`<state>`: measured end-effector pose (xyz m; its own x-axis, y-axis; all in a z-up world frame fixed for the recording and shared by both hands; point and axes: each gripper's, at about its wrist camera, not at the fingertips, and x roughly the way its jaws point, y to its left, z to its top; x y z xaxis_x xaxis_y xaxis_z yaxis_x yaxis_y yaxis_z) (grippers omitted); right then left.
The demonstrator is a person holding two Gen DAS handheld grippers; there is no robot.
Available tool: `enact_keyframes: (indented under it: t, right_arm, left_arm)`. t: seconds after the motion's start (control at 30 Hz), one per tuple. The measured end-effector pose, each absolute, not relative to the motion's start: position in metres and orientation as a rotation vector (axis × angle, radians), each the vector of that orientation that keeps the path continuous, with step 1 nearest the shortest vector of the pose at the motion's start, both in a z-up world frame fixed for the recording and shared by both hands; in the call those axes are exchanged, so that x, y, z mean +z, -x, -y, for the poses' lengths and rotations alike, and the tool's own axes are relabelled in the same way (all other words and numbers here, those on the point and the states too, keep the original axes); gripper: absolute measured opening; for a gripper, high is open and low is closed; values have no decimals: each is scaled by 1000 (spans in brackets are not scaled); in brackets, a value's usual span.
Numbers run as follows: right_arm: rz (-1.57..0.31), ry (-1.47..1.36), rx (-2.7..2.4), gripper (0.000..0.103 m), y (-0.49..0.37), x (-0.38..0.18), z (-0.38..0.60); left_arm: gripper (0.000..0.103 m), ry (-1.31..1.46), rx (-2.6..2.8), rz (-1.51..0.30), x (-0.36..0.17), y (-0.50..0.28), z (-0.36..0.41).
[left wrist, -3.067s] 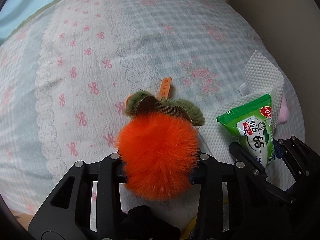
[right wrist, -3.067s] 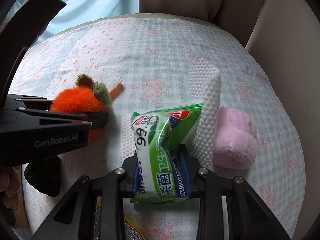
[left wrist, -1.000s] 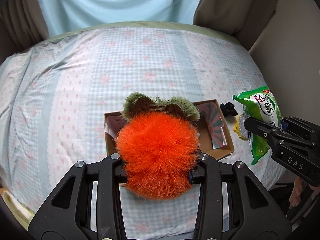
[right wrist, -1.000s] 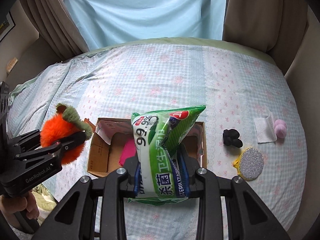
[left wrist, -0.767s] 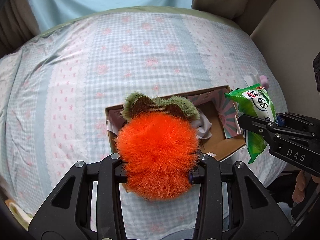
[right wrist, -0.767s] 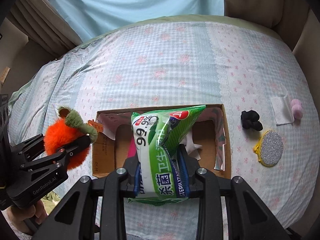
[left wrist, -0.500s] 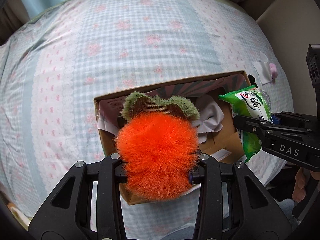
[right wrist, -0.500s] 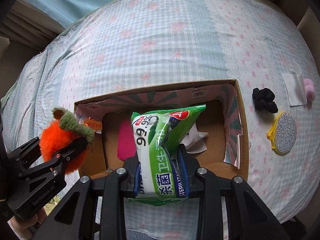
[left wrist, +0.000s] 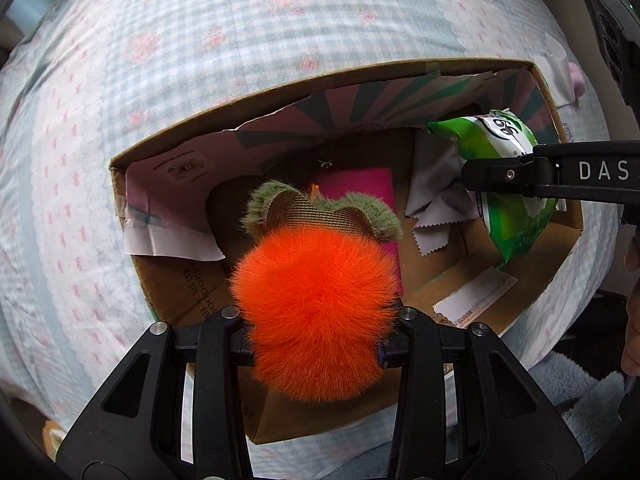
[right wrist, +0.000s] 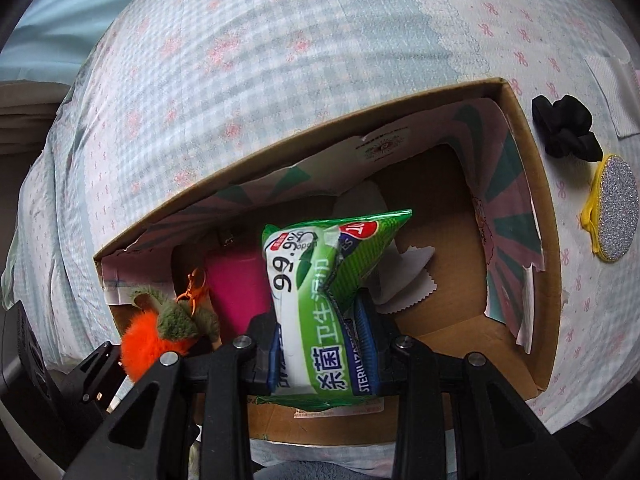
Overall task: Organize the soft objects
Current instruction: 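Carry pompom and wipe pack into the box and open both tools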
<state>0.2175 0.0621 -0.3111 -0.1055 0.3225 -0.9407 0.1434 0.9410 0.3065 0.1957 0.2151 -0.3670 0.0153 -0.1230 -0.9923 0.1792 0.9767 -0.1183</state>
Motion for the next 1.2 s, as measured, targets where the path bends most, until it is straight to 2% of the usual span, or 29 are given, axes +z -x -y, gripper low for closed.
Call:
enact_keyframes:
  t: [0.03, 0.07, 0.1, 0.13, 0.17, 0.2, 0.23, 0.8, 0.93, 1.2]
  right_arm:
    - [-1674, -354, 163, 29, -218, -310, -63]
    - [-1664, -356, 170, 30, -219, -309, -65]
    - [-1657, -354, 174, 30, -219, -308, -66]
    - [-1647, -352, 171, 40, -219, -308, -67]
    - [-1643, -352, 162, 71, -218, -308, -67]
    - [-1631, -356, 158, 90, -218, -308, -67]
    - [-1604, -366, 161, 103, -217, -308, -67]
    - [-1505, -323, 205, 103, -194, -277, -56]
    - [-1443, -294, 225, 103, -183, -252, -50]
    - [-1232, -183, 219, 103, -158, -168, -44]
  left_arm:
    - [34, -48, -239, -1541, -367, -196, -214]
    - [40, -54, -240, -1541, -367, -196, -213]
    - [60, -55, -246, -1540, -366, -196, -212]
    - [78, -49, -262, -1536, -365, -196, -211]
    - [102, -55, -271, -1519, -362, -195, -209]
    - [103, -68, -279, -1499, -359, -194, -207]
    - [103, -87, -276, -1489, -357, -193, -205]
    - [102, -76, -263, -1444, -331, -173, -211]
    - [103, -79, -247, -1416, -315, -162, -213]
    - [103, -58, -202, -1312, -267, -137, -213]
